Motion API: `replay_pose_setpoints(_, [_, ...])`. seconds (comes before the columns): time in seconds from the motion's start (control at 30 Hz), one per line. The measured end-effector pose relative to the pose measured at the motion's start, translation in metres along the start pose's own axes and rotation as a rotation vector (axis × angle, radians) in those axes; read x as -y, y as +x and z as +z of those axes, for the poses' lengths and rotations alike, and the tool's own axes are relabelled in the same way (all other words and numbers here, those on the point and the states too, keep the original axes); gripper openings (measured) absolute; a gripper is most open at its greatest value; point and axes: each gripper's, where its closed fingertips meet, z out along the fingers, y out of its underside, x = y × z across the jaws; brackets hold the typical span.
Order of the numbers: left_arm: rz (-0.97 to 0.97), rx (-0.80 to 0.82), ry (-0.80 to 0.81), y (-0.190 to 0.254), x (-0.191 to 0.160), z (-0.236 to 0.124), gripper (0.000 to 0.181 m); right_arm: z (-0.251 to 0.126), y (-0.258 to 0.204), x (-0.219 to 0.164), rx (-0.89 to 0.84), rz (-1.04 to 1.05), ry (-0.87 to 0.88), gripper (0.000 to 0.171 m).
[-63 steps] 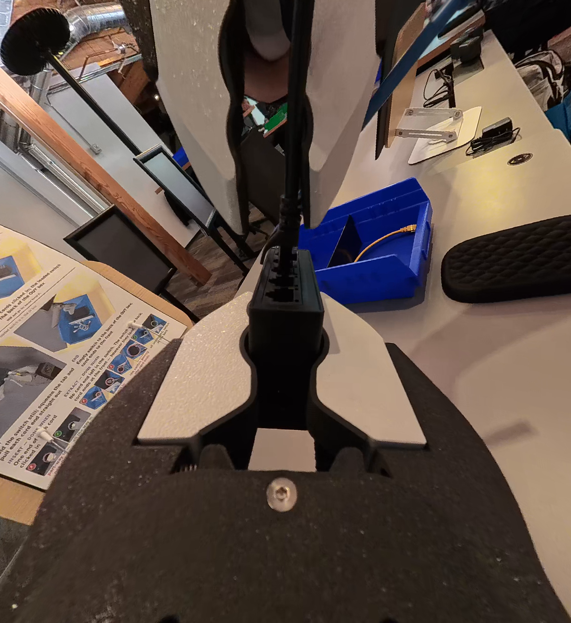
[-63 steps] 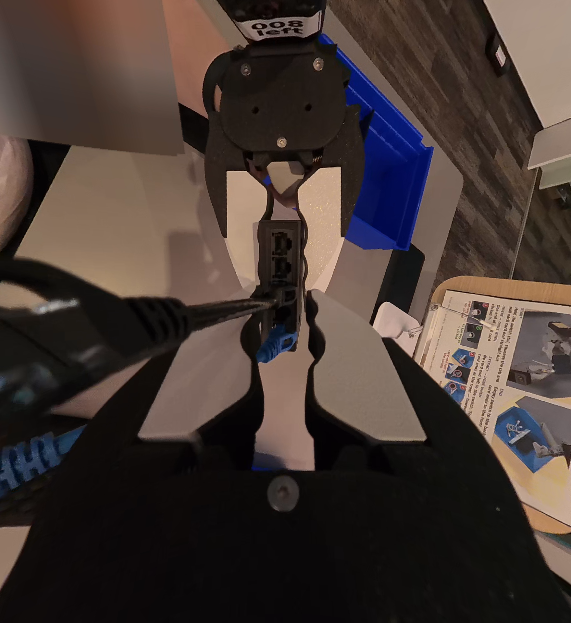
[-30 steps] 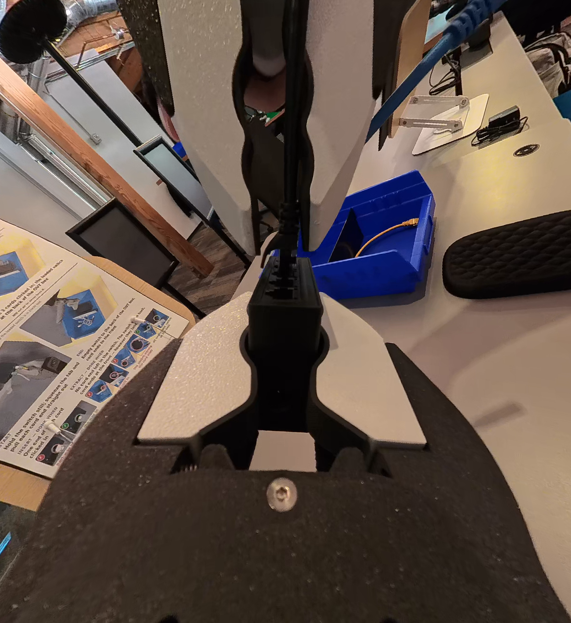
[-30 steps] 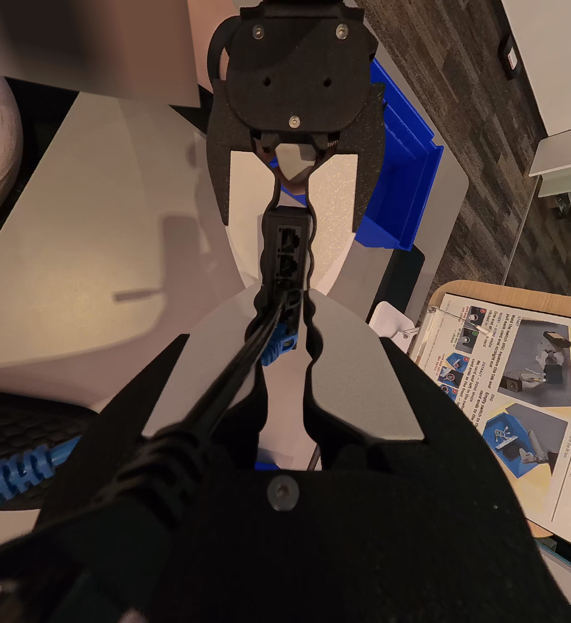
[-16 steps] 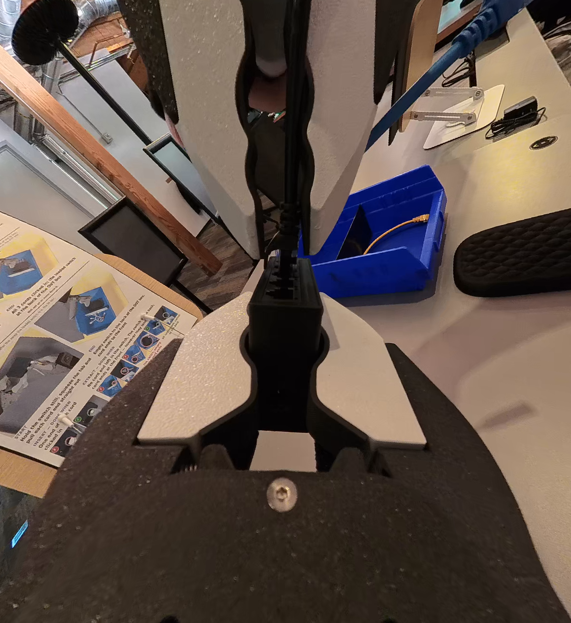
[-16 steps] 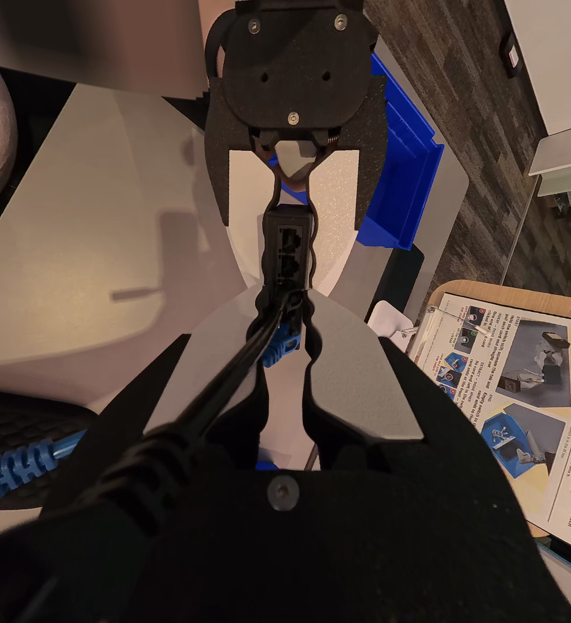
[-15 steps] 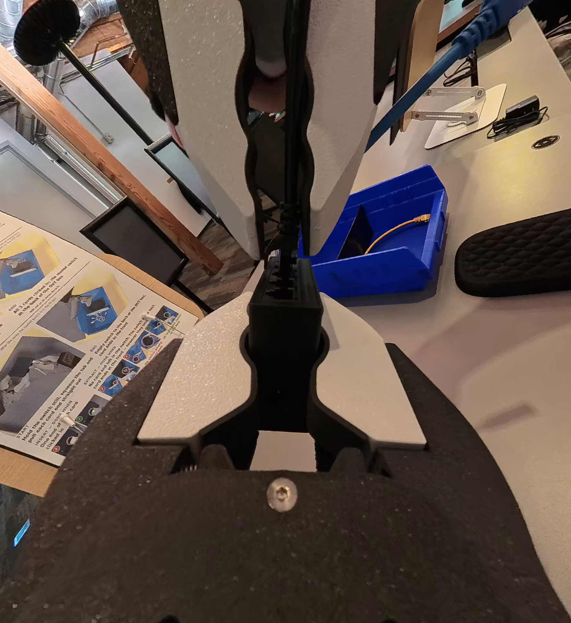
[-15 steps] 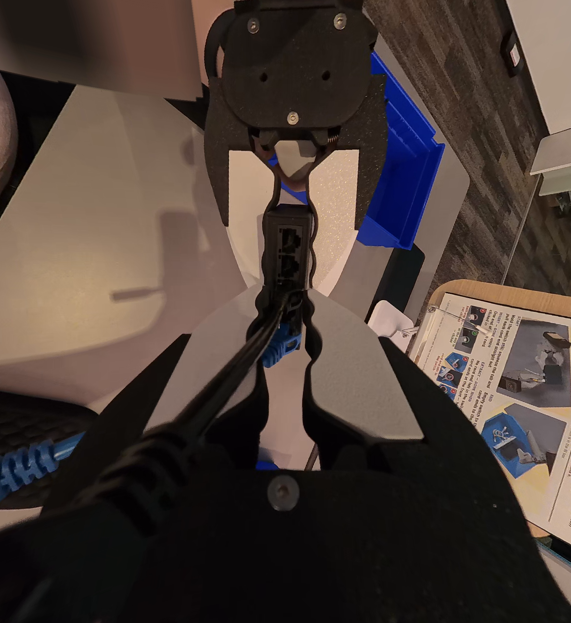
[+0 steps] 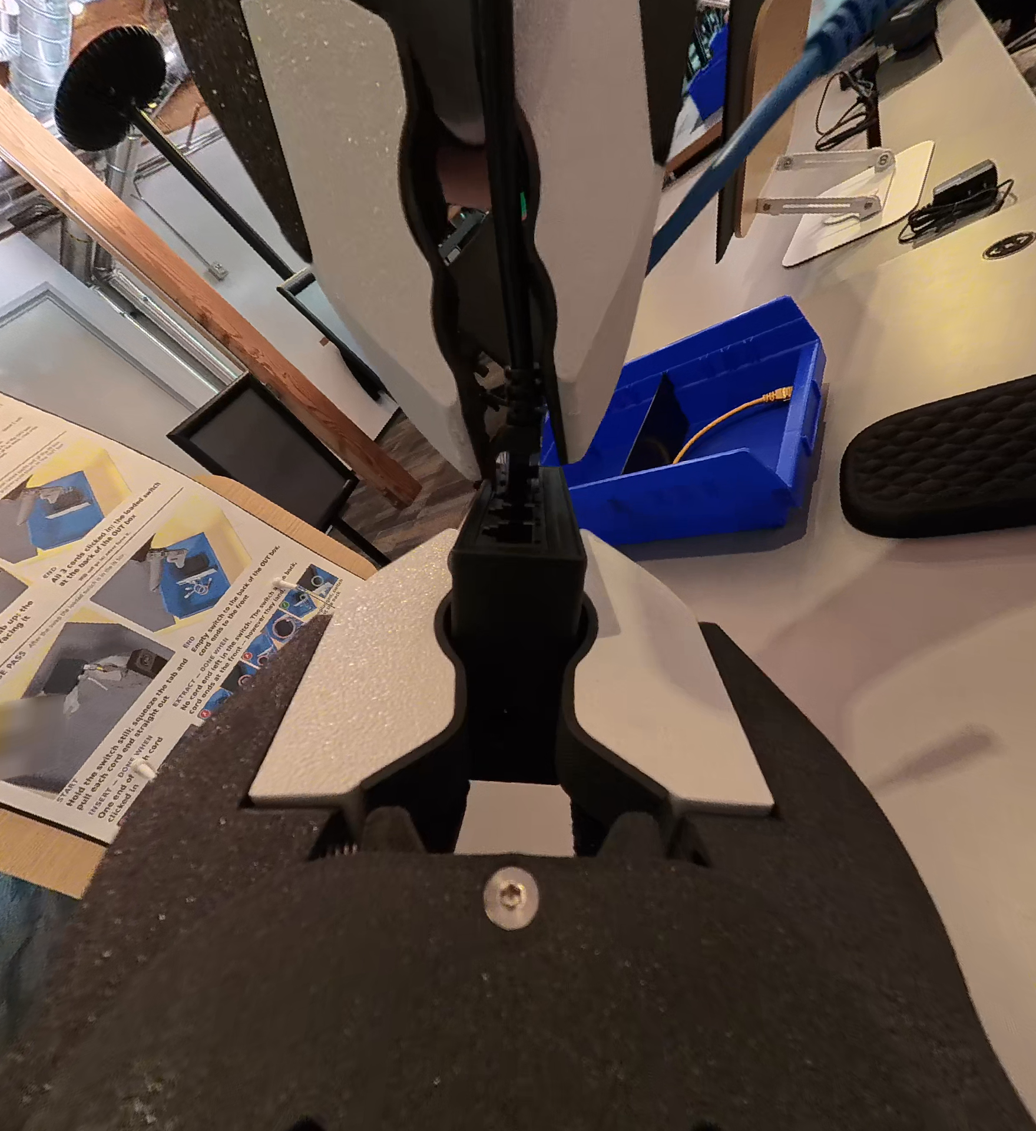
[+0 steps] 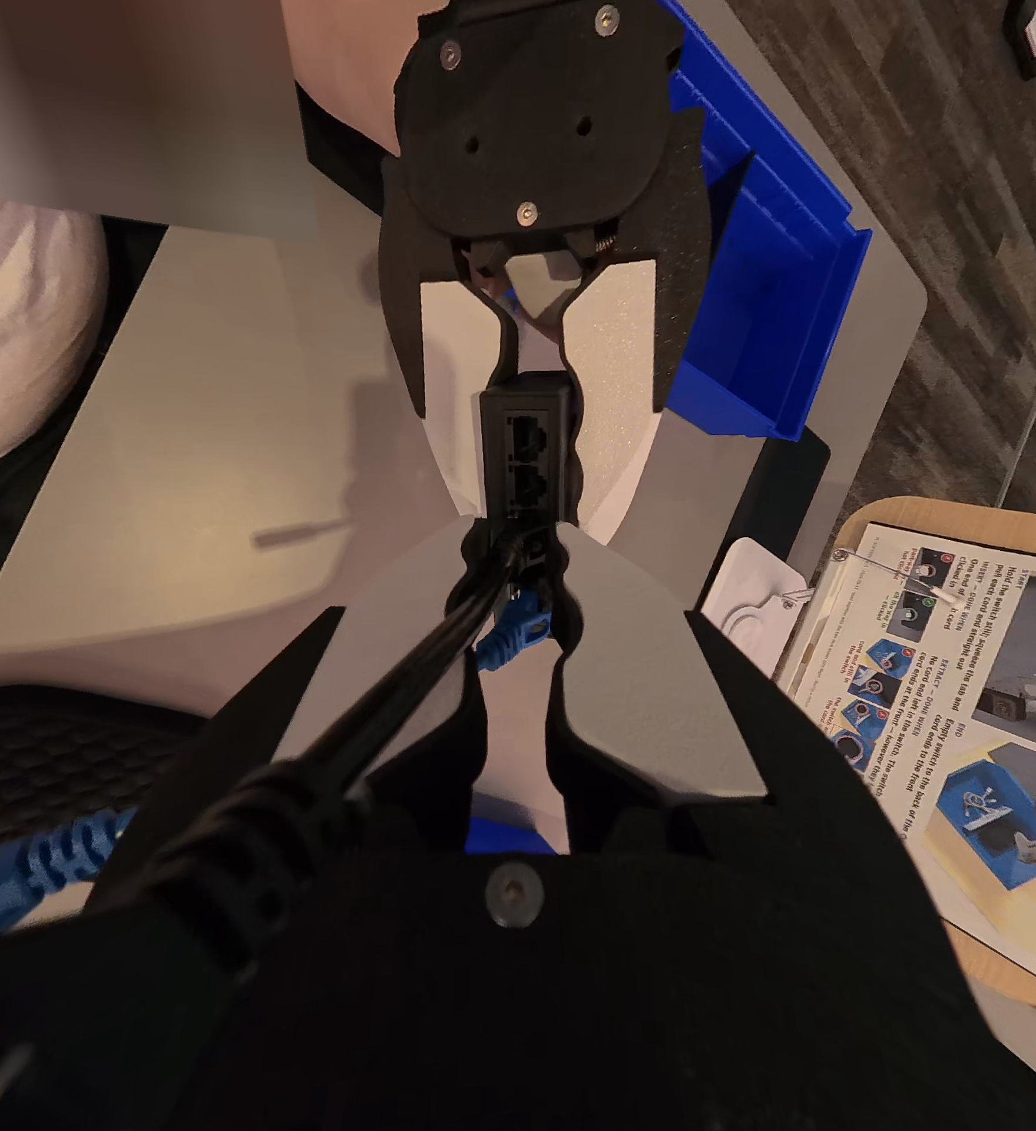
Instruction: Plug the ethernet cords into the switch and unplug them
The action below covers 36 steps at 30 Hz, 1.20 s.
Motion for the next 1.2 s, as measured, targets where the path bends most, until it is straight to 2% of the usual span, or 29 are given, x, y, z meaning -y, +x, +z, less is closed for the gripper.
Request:
replay_pose_setpoints(0.37, [-0.005, -0.022, 0.001, 0.001, -0.005, 0.003, 0.03, 0.004, -0.002, -0.004, 0.032, 0.05, -0.001, 0.016])
replay_pose_setpoints(0.93, [-0.05, -0.015, 0.004, -0.006, -0.01, 0.005, 0.03, 0.005, 0.008, -0.007, -0.032, 0.028, -0.063, 0.013])
replay_pose_setpoints(1.2, [0.004, 0.017, -0.019, -0.008, -0.013, 0.005, 0.03, 0.006, 0.009, -0.008, -0.036, 0.035, -0.06, 0.013])
